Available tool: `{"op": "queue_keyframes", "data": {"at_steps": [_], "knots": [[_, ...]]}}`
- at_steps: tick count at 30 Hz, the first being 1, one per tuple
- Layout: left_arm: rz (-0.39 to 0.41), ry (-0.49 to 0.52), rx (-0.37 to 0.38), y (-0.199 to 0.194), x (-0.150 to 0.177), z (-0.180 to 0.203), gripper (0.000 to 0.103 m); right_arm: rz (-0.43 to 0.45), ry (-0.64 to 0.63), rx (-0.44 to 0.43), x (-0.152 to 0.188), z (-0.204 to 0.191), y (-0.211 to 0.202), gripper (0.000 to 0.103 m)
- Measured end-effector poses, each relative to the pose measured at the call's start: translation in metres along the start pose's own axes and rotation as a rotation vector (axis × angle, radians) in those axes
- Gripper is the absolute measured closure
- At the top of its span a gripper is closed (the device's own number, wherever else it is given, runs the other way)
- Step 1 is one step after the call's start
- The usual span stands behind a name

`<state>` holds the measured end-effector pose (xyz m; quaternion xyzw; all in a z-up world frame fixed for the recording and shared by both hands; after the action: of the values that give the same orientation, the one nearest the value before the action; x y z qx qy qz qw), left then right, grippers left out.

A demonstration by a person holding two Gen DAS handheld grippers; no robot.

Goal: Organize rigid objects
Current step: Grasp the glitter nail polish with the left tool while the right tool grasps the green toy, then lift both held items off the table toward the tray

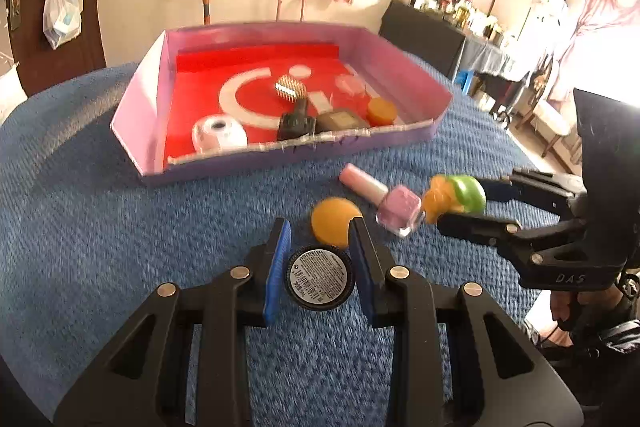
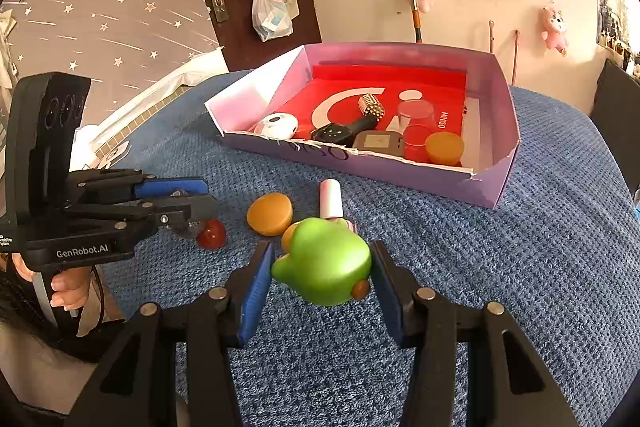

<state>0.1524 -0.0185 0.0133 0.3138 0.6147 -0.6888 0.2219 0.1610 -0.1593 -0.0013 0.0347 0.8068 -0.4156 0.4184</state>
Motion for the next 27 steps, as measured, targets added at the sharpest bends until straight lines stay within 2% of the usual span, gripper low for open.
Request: {"op": "queue_keyframes", "data": {"at_steps": [3, 10, 15, 21, 23, 25, 27], "knots": [[-0.005, 0.009, -0.051, 0.009, 0.002, -0.008, 0.075, 0.006, 0.008, 0.007, -0.001, 0.003, 0.0, 0.051], [-0.007, -0.014, -0.013, 0.002, 0.025, -0.018, 0.074, -0.028, 0.017, 0.064, 0.015, 0.016, 0.003, 0.051], [-0.063, -0.033, -0.003, 0.008, 0.047, -0.02, 0.074, -0.05, 0.037, 0.064, 0.029, 0.022, 0.007, 0.051], [-0.062, -0.028, -0.015, 0.011, 0.05, -0.016, 0.074, -0.036, 0.053, 0.048, 0.035, 0.025, 0.004, 0.051], [-0.062, -0.025, -0.021, 0.011, 0.051, -0.016, 0.074, -0.036, 0.049, 0.05, 0.037, 0.025, 0.002, 0.049], [-0.061, -0.023, -0.024, 0.012, 0.052, -0.016, 0.074, -0.036, 0.046, 0.046, 0.038, 0.025, 0.003, 0.039], [-0.059, -0.026, -0.025, 0.012, 0.052, -0.016, 0.074, -0.033, 0.039, 0.047, 0.037, 0.023, 0.004, 0.036]]}}
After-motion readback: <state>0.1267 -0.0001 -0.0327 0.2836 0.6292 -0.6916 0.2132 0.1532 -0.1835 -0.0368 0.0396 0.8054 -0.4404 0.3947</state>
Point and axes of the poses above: each gripper's, at about its wrist camera, not at the fingertips, and y roughly the way its jaws point, z to its right, x to its underside, the point moved 9 cm from there along y, roughly the way its jaws point, and after that the axes turned 9 degrees about -x, right-handed, at the moved point
